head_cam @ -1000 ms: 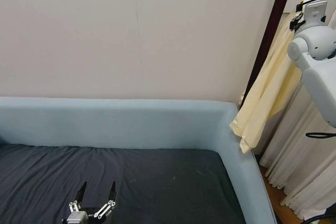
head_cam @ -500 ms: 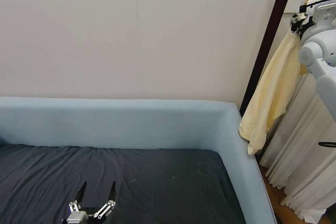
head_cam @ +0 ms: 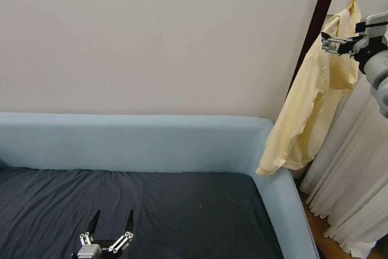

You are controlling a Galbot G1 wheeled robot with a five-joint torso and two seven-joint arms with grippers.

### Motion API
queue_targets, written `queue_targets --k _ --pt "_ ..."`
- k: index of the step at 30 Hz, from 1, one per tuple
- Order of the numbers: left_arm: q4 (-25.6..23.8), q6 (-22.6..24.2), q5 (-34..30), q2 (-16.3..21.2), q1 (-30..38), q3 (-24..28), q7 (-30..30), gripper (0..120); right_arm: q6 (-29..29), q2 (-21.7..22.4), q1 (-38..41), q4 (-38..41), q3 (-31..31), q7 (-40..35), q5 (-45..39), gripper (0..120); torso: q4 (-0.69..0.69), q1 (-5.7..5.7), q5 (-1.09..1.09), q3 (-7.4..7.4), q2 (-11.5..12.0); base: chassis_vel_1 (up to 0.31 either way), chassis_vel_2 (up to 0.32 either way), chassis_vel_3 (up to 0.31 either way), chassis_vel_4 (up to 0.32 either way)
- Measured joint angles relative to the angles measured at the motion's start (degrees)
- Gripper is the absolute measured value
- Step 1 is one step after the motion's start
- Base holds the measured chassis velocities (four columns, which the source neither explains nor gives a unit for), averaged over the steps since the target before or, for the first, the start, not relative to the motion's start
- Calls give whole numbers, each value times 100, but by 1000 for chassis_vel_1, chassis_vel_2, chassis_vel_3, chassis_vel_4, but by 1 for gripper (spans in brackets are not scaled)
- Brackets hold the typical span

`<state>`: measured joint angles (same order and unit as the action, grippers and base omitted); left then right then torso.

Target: Pick up the clothes from the sofa and hang them on the clothes hanger.

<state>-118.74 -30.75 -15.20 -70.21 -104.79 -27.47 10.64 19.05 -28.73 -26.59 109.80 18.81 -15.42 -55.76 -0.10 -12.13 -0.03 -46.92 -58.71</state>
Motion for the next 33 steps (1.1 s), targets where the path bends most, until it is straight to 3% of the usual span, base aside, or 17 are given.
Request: queue_targets --k 1,3,5,6,9,10,14,15,17,19,20,24,33 --pt "0 0 0 0 0 0 0 100 0 0 0 0 0 0 0 100 0 0 0 0 0 0 0 0 0" --pt "-1 0 0 0 0 0 -1 100 -160 -184 -850 241 632 77 65 100 4 -1 8 -1 1 0 0 0 0" --pt "0 0 0 0 0 1 0 100 -374 -298 -1675 417 1099 231 255 100 3 -1 -3 -1 1 0 0 0 0" --pt "0 0 0 0 0 1 0 100 -374 -298 -1675 417 1099 231 255 100 3 -1 -3 -1 1 0 0 0 0" --pt "0 0 0 1 0 0 0 100 -659 -666 -3252 791 2003 537 777 100 2 -1 4 -1 1 0 0 0 0" --pt "0 0 0 1 0 0 0 100 -659 -666 -3252 791 2003 537 777 100 2 -1 4 -1 1 0 0 0 0" --pt "0 -1 0 0 0 1 -1 100 -1137 -1714 -5408 1289 3062 1143 1856 100 0 -1 4 -1 1 0 0 0 0" --pt "0 -1 0 0 0 1 -1 100 -1137 -1714 -5408 1289 3062 1143 1856 100 0 -1 4 -1 1 0 0 0 0" --pt "0 -1 0 0 0 1 -3 100 -1257 -2449 -6168 1362 3385 1531 2041 100 -1 0 0 0 0 0 0 0 0" --pt "0 -2 -1 1 0 0 -1 100 -1497 -3027 -6755 1299 3486 1714 2202 100 0 -1 4 0 1 0 0 0 0" --pt "0 -2 -1 1 0 0 -1 100 -1497 -3027 -6755 1299 3486 1714 2202 100 0 -1 4 0 1 0 0 0 0" --pt "0 -2 -1 0 0 1 0 100 -2356 -3749 -7458 1178 3463 1890 2663 100 1 0 1 0 0 0 0 0 0" --pt "1 -2 0 0 0 0 0 100 -3513 -4364 -7855 1337 3054 2291 3507 100 2 -1 1 -1 0 0 0 0 0"
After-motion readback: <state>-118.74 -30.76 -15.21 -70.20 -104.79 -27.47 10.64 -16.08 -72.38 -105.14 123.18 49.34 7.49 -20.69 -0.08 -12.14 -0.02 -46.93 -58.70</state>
